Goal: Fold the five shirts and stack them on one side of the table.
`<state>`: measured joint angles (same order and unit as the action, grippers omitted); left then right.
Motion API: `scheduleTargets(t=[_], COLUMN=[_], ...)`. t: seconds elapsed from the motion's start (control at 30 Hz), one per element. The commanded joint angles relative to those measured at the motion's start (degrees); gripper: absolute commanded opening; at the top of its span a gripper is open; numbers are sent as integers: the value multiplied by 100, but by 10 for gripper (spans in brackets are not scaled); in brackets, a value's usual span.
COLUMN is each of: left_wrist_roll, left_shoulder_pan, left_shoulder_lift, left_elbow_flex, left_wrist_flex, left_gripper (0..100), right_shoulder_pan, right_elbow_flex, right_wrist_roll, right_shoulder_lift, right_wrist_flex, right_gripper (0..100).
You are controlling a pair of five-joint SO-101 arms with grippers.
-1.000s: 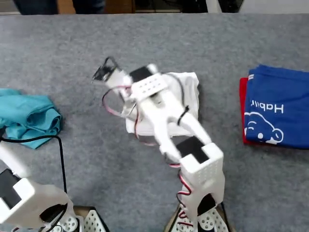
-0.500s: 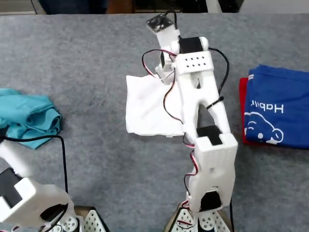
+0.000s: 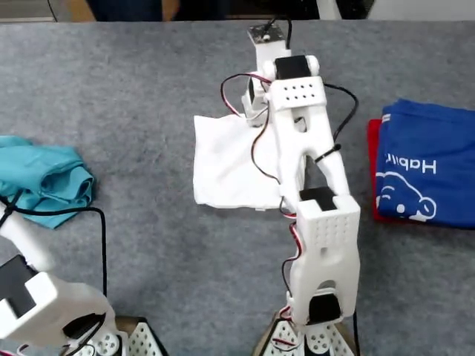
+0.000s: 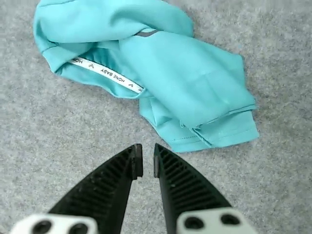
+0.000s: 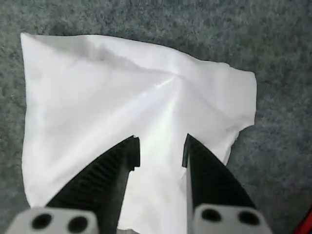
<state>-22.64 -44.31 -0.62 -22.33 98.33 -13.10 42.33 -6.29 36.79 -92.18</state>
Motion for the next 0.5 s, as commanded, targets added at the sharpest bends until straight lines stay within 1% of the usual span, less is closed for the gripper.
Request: scheduleTargets(t=[0.0, 0.2, 0.33, 0.47], left_wrist_roll=[-26, -26, -26, 0], left_shoulder_pan=[220, 519, 712, 721], left_shoulder_lift=[-215, -215, -215, -215], left_elbow_flex=[-18, -18, -18, -18], left_wrist_flex=[-97, -88, -88, -88], left_gripper=[56, 54, 53, 53], right_shoulder_pan=[171, 453, 444, 418], right_elbow_flex=[558, 857, 892, 963], right_wrist_roll=[-79, -53, -53, -62], right_shoulder_lift=[-84, 110, 523, 875], right_wrist_flex=[-352, -422, -422, -413], right_gripper=[152, 148, 148, 147])
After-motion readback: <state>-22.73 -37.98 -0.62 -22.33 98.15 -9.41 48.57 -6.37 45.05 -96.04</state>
